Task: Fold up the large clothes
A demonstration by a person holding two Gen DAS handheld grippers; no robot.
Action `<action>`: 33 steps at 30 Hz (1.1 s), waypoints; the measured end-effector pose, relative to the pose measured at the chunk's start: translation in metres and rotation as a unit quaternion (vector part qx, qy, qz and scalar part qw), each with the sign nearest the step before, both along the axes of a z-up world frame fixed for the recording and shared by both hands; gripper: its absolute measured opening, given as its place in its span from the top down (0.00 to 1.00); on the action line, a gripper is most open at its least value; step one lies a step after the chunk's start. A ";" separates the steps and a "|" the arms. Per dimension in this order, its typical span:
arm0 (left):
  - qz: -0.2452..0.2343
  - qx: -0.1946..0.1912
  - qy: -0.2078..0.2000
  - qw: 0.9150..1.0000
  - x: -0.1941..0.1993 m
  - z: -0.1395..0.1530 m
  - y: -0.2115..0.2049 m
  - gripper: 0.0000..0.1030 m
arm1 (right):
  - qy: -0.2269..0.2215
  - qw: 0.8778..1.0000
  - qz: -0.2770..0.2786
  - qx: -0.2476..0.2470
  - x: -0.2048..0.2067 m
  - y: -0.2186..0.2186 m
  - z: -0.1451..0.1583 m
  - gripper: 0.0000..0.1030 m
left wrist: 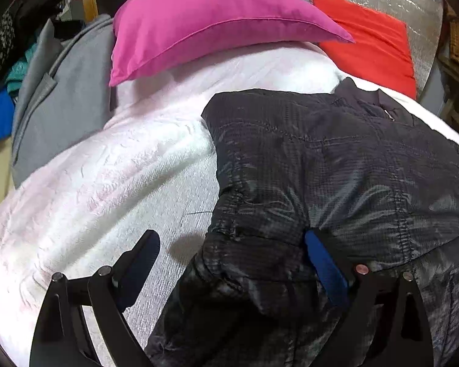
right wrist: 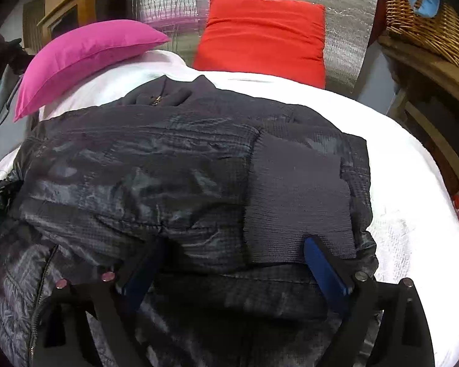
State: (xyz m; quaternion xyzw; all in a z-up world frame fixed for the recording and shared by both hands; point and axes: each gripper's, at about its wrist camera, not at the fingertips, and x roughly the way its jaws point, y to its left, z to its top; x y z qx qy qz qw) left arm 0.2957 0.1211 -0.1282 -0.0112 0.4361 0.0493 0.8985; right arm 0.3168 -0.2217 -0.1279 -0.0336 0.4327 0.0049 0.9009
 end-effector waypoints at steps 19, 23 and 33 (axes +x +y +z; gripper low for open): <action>0.043 0.023 -0.004 0.999 -0.011 0.015 0.001 0.07 | -0.004 0.998 -0.035 0.044 0.006 -0.029 0.017 0.08; 0.047 0.018 -0.034 0.998 -0.011 0.039 -0.006 0.08 | -0.035 0.995 -0.038 0.079 0.010 -0.040 0.041 0.08; -0.002 0.011 -0.020 1.000 0.033 0.034 -0.072 0.08 | 0.022 0.993 -0.073 0.095 0.071 -0.056 0.011 0.08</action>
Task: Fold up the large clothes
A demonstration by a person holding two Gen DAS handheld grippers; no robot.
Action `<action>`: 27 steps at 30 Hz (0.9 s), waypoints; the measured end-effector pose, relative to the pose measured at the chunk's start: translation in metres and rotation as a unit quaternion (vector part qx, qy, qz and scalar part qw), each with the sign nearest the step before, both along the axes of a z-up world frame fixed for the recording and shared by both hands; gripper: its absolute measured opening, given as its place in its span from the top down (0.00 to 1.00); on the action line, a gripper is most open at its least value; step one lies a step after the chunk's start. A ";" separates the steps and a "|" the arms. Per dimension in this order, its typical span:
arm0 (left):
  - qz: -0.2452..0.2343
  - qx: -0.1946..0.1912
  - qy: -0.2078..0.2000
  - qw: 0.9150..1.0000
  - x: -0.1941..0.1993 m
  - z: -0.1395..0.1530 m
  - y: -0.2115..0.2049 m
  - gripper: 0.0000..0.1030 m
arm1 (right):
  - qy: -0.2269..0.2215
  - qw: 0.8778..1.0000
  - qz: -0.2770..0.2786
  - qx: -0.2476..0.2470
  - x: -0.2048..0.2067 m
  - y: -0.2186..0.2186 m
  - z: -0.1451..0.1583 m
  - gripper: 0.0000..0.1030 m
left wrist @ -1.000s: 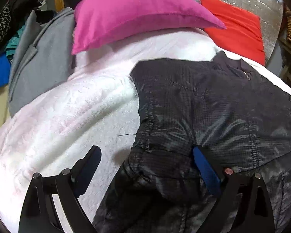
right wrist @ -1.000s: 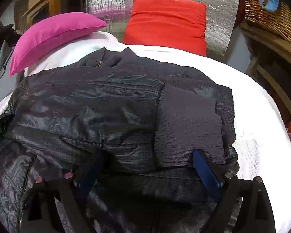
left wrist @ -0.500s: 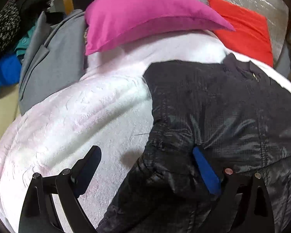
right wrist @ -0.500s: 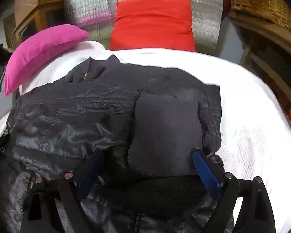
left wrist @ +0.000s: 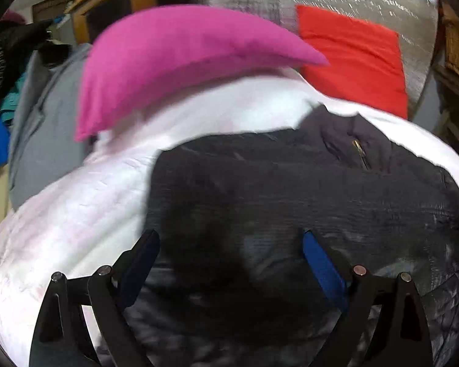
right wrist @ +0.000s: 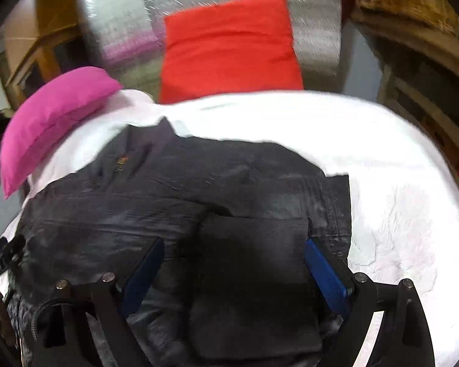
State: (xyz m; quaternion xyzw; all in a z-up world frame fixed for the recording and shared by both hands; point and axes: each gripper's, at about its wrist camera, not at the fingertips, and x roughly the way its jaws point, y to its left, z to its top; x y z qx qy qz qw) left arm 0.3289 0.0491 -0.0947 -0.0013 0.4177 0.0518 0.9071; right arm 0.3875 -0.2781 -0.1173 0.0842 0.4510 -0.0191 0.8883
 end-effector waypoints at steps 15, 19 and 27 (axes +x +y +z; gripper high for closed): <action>0.004 0.031 -0.014 0.999 -0.040 0.010 -0.013 0.07 | -0.060 0.998 0.026 0.006 -0.077 -0.002 0.033 0.08; 0.002 0.029 -0.009 1.000 -0.060 0.013 -0.018 0.07 | -0.060 0.998 0.023 0.029 -0.111 -0.006 0.035 0.08; -0.014 0.031 -0.017 0.999 -0.097 0.026 -0.040 0.07 | -0.084 0.992 -0.002 0.093 -0.190 -0.022 0.039 0.08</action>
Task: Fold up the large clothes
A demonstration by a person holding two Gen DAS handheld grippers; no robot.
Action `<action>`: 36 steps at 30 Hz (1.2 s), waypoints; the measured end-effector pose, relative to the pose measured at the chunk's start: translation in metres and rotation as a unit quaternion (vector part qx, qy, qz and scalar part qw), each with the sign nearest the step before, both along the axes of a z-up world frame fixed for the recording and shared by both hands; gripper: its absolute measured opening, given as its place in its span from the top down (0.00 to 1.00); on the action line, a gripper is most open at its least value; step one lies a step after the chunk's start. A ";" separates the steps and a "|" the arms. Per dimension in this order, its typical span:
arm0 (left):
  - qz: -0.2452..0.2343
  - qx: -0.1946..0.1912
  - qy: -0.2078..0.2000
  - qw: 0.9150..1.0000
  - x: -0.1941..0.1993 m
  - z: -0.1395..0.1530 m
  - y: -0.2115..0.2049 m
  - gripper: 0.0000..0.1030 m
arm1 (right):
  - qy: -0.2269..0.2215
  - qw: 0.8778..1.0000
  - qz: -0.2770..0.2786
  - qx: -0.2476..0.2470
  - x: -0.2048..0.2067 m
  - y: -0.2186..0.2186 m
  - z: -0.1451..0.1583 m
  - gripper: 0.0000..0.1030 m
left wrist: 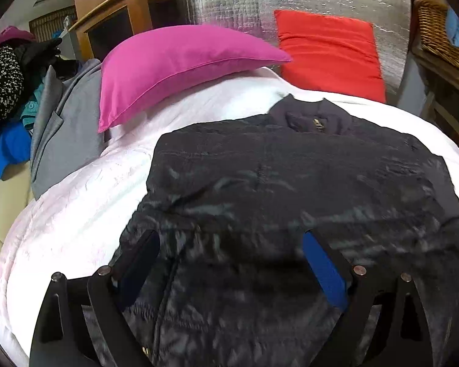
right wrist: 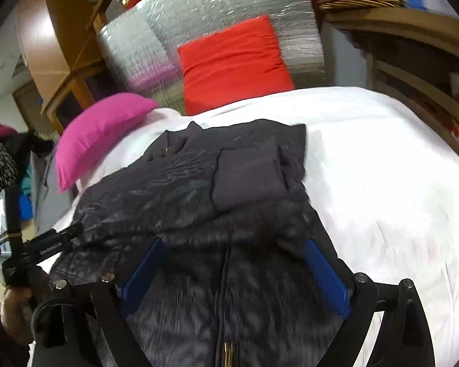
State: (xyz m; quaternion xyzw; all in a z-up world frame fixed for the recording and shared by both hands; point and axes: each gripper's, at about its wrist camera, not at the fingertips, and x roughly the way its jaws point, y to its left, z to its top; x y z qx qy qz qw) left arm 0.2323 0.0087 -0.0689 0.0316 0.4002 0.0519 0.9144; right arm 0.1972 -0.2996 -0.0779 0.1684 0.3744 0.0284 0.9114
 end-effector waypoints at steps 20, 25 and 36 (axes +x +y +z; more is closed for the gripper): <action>0.013 0.004 0.017 1.000 -0.081 -0.004 0.005 0.07 | -0.041 0.998 -0.026 0.031 -0.066 -0.018 -0.031 0.08; 0.021 -0.003 0.016 1.000 -0.091 0.000 0.014 0.07 | -0.037 0.998 -0.030 0.031 -0.065 -0.018 -0.035 0.08; 0.033 -0.024 0.019 0.999 -0.115 0.004 0.043 0.07 | -0.047 0.999 -0.019 0.006 -0.072 -0.012 -0.021 0.08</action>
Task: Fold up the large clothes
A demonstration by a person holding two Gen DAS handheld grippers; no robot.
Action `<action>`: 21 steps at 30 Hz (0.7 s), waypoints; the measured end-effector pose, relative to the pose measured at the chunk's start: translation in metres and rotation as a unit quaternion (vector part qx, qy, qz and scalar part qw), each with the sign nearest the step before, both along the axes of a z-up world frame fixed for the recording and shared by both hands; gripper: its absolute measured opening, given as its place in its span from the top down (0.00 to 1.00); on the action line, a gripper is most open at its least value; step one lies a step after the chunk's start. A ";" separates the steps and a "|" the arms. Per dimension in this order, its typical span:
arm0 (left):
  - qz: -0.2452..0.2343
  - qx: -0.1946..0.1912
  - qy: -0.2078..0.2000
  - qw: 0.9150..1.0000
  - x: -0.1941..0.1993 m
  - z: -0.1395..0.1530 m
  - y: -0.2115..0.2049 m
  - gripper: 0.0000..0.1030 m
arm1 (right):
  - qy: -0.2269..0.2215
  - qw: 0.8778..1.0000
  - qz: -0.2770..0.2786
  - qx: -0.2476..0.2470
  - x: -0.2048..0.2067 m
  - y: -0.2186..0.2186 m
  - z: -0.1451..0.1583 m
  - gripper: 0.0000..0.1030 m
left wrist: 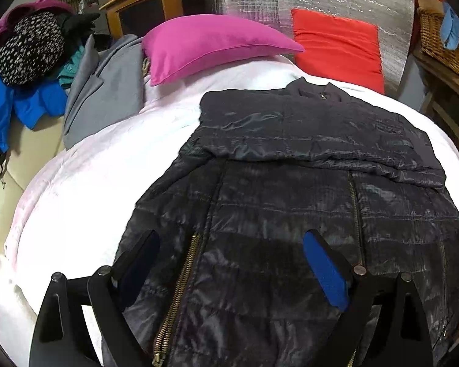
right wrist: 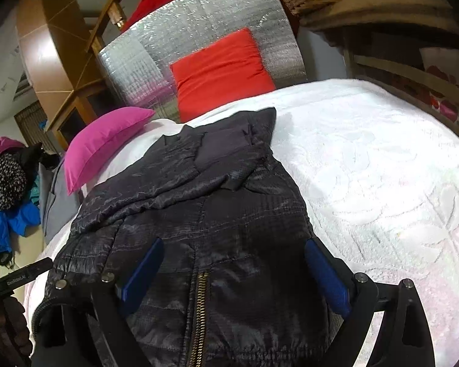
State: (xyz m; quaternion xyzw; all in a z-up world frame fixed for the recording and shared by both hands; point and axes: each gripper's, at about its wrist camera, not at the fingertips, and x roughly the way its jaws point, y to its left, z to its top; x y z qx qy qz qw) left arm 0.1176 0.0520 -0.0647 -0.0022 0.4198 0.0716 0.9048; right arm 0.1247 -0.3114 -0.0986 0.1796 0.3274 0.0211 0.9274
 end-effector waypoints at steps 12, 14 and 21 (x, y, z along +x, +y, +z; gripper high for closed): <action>0.022 -0.024 0.032 0.999 -0.029 -0.014 0.052 0.07 | 0.059 0.998 0.024 0.002 -0.060 -0.016 0.018 0.08; 0.028 -0.025 0.040 0.998 -0.037 -0.018 0.061 0.07 | 0.070 0.997 0.031 0.003 -0.069 -0.016 0.017 0.08; 0.047 -0.032 0.064 0.996 -0.064 -0.034 0.094 0.08 | 0.100 0.994 0.039 0.019 -0.097 -0.016 0.008 0.08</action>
